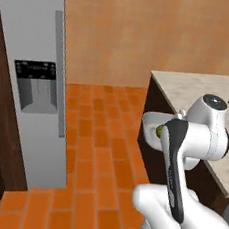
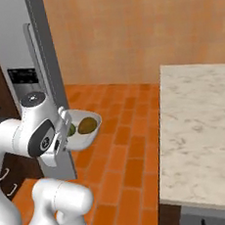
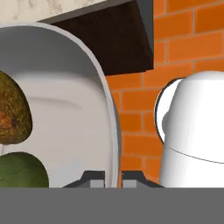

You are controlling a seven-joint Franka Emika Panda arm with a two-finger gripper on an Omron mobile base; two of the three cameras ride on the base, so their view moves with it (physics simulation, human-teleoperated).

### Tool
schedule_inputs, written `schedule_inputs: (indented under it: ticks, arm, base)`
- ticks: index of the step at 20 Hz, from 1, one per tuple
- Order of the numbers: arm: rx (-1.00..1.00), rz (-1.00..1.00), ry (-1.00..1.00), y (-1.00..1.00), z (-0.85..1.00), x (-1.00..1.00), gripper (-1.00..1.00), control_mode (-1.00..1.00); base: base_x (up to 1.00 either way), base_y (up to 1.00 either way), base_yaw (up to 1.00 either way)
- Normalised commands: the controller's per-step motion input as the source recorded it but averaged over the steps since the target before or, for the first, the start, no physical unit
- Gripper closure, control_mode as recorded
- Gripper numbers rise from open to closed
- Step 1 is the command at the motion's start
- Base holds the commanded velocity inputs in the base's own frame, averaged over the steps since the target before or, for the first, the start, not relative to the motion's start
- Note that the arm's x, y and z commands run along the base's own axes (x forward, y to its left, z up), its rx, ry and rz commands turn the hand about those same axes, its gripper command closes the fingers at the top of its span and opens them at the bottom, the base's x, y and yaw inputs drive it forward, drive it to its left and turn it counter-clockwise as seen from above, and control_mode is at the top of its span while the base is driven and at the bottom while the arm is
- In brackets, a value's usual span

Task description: Take the meat container that has the steak and place it on the second highest rack of the freezer. Then take the vegetable container that has the avocado and lime and place it on the highest rack of the freezer.

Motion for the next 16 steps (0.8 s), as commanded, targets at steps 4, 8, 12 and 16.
schedule_inputs:
  ticks: [4, 8, 12, 16]
  arm:
    - [0.0, 0.0, 0.0, 0.0, 0.0, 0.0, 1.0, 1.0]
    - [0.0, 0.0, 0.0, 0.0, 0.0, 0.0, 1.0, 1.0]
    - [0.0, 0.0, 0.0, 0.0, 0.0, 0.0, 1.0, 1.0]
    - [0.0, 0.0, 0.0, 0.0, 0.0, 0.0, 1.0, 1.0]
  base:
    - [1.0, -0.02, 0.0]
    - [1.0, -0.02, -0.01]
    - [1.0, -0.13, 0.0]
    - [1.0, -0.19, 0.0]
